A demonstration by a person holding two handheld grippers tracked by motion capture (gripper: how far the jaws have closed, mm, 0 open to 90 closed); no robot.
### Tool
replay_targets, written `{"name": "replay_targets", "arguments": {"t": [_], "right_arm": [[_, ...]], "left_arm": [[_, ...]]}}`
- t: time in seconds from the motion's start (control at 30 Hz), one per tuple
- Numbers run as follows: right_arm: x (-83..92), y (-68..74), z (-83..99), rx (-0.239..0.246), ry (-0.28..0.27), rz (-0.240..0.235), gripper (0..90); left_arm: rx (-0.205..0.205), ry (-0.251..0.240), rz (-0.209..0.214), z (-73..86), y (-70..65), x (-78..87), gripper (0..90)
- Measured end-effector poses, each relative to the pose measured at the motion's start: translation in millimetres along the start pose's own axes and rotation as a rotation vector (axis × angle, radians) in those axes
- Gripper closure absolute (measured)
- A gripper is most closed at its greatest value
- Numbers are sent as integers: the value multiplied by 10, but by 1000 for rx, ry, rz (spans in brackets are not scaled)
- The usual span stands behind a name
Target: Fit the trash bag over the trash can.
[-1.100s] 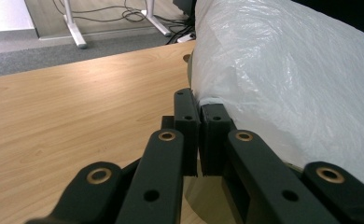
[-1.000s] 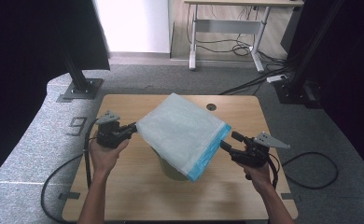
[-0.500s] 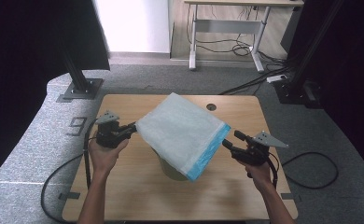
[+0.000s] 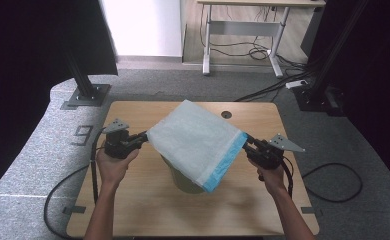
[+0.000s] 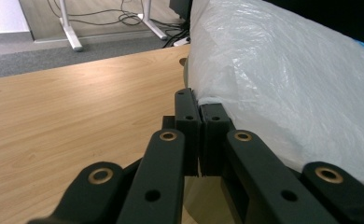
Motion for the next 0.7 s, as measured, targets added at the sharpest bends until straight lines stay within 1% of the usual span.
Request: {"name": "replay_targets", "arguments": {"t": [0.03, 0.1, 0.13, 0.2, 0.23, 0.3, 0.37, 0.47, 0.53, 0.57, 0.63, 0.67, 0.7], "right_arm": [[9, 4, -8, 10, 11, 23, 799], [48, -1, -36, 11, 11, 43, 873], [72, -6, -55, 9, 4, 50, 883], [134, -29, -124, 13, -6, 81, 885], [167, -42, -174, 22, -9, 110, 885], [212, -49, -249, 35, -23, 129, 885], [259, -45, -333, 47, -39, 146, 885], [324, -40, -436, 58, -61, 158, 885], [370, -42, -488, 66, -85, 161, 885], [393, -44, -509, 67, -93, 167, 885], [427, -48, -532, 70, -103, 174, 885], [441, -51, -534, 71, -101, 183, 885], [447, -57, -532, 70, -97, 190, 885]], "left_arm": [[1, -1, 4, -3, -4, -3, 878], [-2, -1, 18, -14, -21, -18, 878], [-7, 0, 23, -28, -40, -37, 878], [-17, 2, 33, -58, -82, -81, 877], [-17, 3, 38, -70, -100, -99, 877], [-28, 6, 48, -101, -155, -155, 876], [-40, 10, 61, -126, -210, -209, 875], [-53, 21, 79, -150, -291, -282, 873], [-62, 36, 83, -142, -342, -318, 866], [-67, 48, 91, -126, -365, -329, 860], [-79, 74, 105, -91, -380, -332, 833], [-86, 77, 101, -72, -380, -319, 806], [-86, 72, 88, -59, -377, -301, 758]]}}
Point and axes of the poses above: each handheld gripper's, and its own axes: x roughly backward along the jaws, z roughly out of its underside, y roughly to its left, the point moved 1 cm from there along -x, roughly forward along the jaws, and after that the axes turned 3 degrees about -z, right-handed, at the moved point
